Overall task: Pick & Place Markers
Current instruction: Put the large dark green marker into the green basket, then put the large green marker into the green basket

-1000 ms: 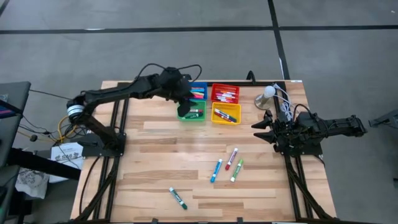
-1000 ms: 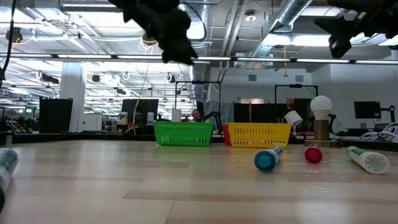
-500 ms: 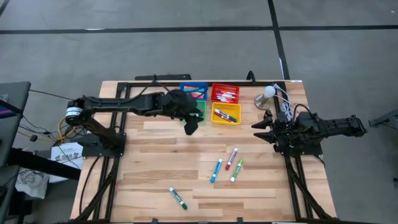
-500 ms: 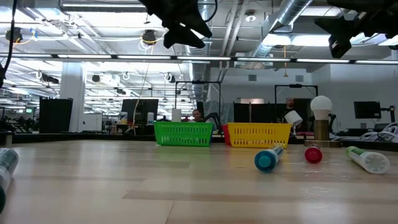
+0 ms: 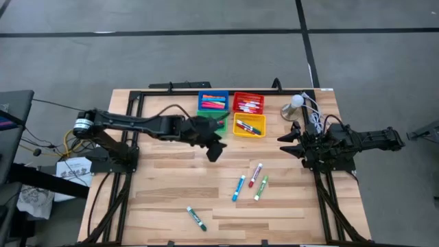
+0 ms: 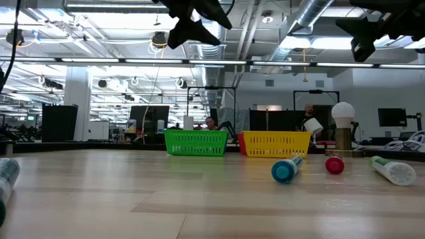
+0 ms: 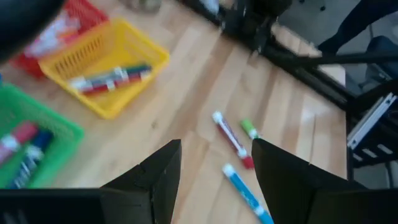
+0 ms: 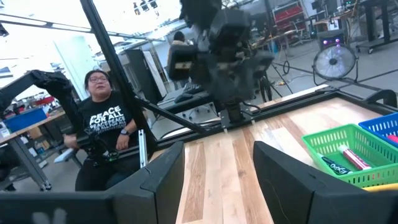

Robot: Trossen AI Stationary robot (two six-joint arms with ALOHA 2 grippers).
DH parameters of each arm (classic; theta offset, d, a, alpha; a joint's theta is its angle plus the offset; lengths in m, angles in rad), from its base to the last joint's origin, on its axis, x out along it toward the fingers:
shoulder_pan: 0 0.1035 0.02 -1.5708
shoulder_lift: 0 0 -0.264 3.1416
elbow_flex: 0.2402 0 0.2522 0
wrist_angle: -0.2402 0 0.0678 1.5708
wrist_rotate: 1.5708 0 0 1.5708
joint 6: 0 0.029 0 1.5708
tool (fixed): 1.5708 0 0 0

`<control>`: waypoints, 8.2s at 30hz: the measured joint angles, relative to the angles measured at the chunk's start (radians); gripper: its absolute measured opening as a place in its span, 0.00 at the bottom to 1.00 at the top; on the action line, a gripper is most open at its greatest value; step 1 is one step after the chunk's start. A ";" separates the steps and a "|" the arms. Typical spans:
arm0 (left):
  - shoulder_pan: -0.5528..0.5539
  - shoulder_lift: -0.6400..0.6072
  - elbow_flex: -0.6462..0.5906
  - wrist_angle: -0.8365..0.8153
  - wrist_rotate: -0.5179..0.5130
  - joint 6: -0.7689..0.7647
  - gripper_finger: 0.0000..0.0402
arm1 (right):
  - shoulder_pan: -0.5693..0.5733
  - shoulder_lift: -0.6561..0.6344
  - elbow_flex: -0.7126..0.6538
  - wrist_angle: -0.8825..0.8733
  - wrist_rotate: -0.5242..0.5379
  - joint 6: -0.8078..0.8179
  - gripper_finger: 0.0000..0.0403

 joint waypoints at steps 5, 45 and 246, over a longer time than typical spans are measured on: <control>-0.067 0.045 -0.001 -0.009 -0.011 -0.109 0.49 | 0.000 0.000 0.000 0.000 0.000 0.000 0.45; -0.400 0.151 -0.001 -0.276 0.141 -0.149 0.49 | 0.000 0.000 0.000 0.000 0.000 0.000 0.45; 0.445 0.285 -0.065 0.032 0.226 0.858 0.48 | 0.000 0.001 0.000 0.001 0.001 -0.008 0.45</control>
